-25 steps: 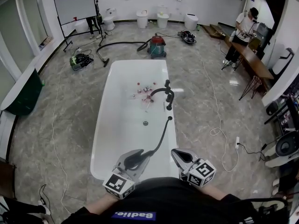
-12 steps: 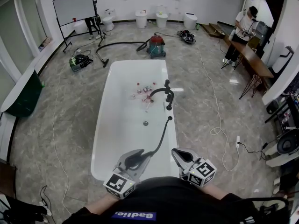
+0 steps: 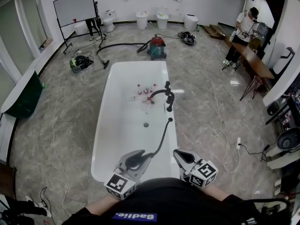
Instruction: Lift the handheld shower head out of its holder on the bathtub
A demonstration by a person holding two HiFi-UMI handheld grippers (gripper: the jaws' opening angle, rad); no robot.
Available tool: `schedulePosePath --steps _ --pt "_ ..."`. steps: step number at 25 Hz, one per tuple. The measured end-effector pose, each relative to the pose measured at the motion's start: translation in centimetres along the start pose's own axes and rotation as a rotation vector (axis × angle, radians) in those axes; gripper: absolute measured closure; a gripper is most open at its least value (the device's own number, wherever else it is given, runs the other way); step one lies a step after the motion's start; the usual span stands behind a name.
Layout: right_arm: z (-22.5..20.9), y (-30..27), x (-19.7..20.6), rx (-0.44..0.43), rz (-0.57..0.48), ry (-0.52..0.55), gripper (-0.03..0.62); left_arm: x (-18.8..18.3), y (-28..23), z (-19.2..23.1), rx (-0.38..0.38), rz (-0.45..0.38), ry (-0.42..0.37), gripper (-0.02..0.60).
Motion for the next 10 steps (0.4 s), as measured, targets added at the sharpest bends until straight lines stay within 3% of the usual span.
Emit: schedulePosePath --steps 10 --pt "-0.41 0.13 0.11 0.010 -0.001 0.001 0.592 -0.13 -0.43 0.08 0.003 0.007 -0.002 0.469"
Point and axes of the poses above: the fingertips, and each gripper's own axes: y backward along the fingers, z to its left, x out of its underside, the point moved 3 cm from there along y, backward along the fingers, and after that the axes turned 3 degrees about -y, right-handed, at the moved point
